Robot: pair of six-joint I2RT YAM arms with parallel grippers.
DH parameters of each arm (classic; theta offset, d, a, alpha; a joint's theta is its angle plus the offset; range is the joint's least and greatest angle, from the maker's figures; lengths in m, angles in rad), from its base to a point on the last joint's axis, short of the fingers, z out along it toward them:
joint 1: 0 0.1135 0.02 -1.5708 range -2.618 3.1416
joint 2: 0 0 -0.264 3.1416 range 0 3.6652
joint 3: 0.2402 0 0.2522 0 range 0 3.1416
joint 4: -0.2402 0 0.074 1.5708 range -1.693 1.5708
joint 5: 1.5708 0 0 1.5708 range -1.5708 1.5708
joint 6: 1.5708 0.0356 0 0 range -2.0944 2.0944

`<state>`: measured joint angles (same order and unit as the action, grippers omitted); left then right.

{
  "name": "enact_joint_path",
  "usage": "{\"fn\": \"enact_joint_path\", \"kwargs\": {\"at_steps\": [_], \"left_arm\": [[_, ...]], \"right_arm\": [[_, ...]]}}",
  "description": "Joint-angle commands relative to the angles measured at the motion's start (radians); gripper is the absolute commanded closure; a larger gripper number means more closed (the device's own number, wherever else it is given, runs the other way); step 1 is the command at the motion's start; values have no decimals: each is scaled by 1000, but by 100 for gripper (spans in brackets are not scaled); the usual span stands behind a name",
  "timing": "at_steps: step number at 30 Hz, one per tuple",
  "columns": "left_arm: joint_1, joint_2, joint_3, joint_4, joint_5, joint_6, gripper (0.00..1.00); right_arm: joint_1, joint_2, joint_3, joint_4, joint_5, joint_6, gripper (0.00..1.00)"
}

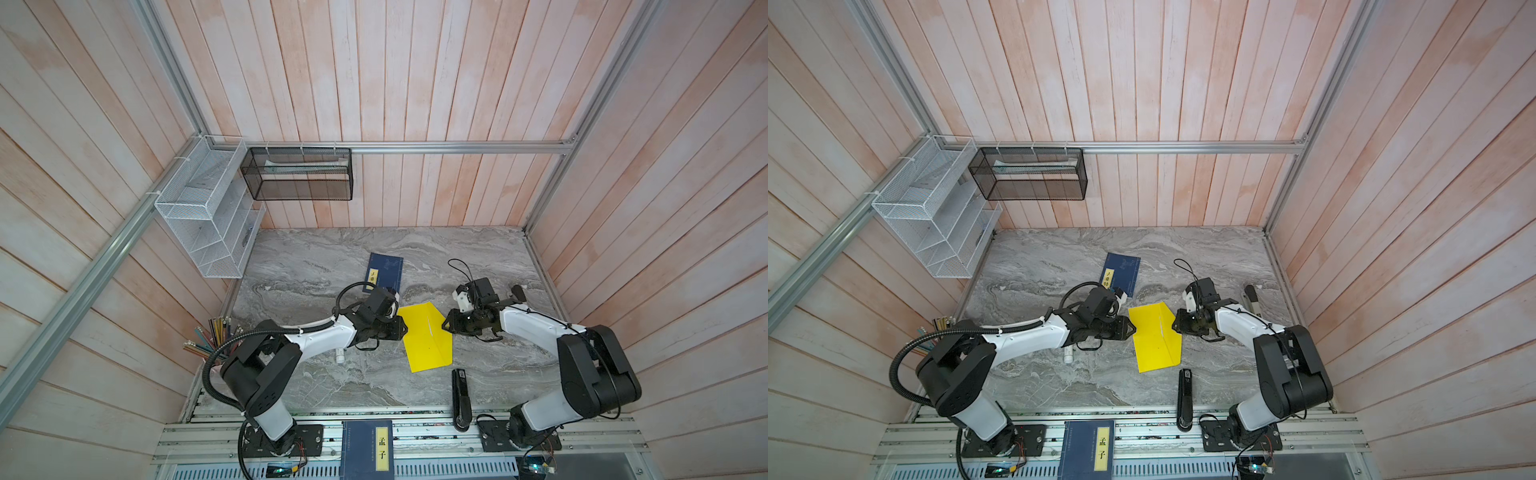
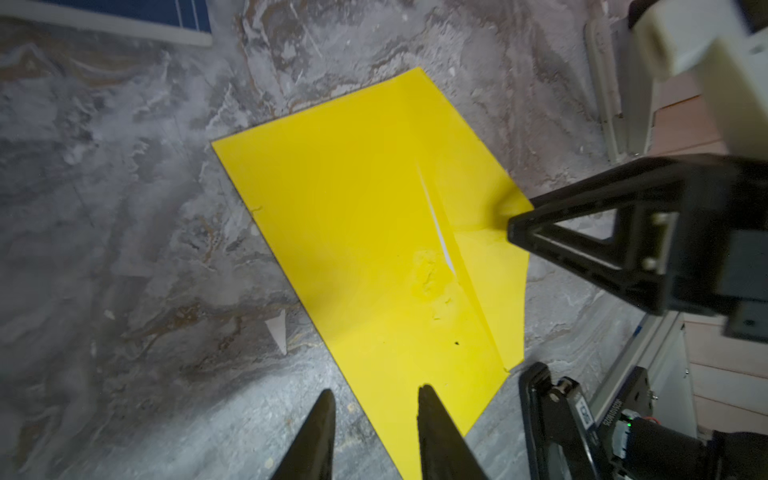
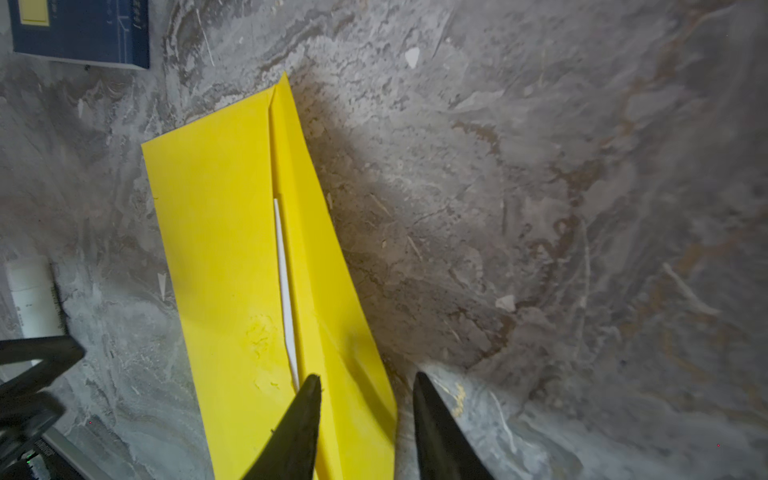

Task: Place the letter into the envelope and seal it
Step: 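Grasp the white glue stick with the left gripper while the right lifts away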

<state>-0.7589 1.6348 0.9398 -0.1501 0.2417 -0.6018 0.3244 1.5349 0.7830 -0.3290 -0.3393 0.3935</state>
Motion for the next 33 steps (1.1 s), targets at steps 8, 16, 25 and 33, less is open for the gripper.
{"fn": "enact_joint_path", "kwargs": {"at_steps": [8,16,25,33], "left_arm": [[33,-217,-55,-117,-111,11,64],[87,-366,-118,-215,-183,11,64],[114,-442,-163,-302,-259,-4,59],[127,-450,-182,-393,-341,-34,46]], "right_arm": [[81,33,-13,84,-53,62,81],[132,36,-24,126,-46,128,86],[157,11,-30,126,-37,175,84],[159,-65,-11,54,35,168,60]]}}
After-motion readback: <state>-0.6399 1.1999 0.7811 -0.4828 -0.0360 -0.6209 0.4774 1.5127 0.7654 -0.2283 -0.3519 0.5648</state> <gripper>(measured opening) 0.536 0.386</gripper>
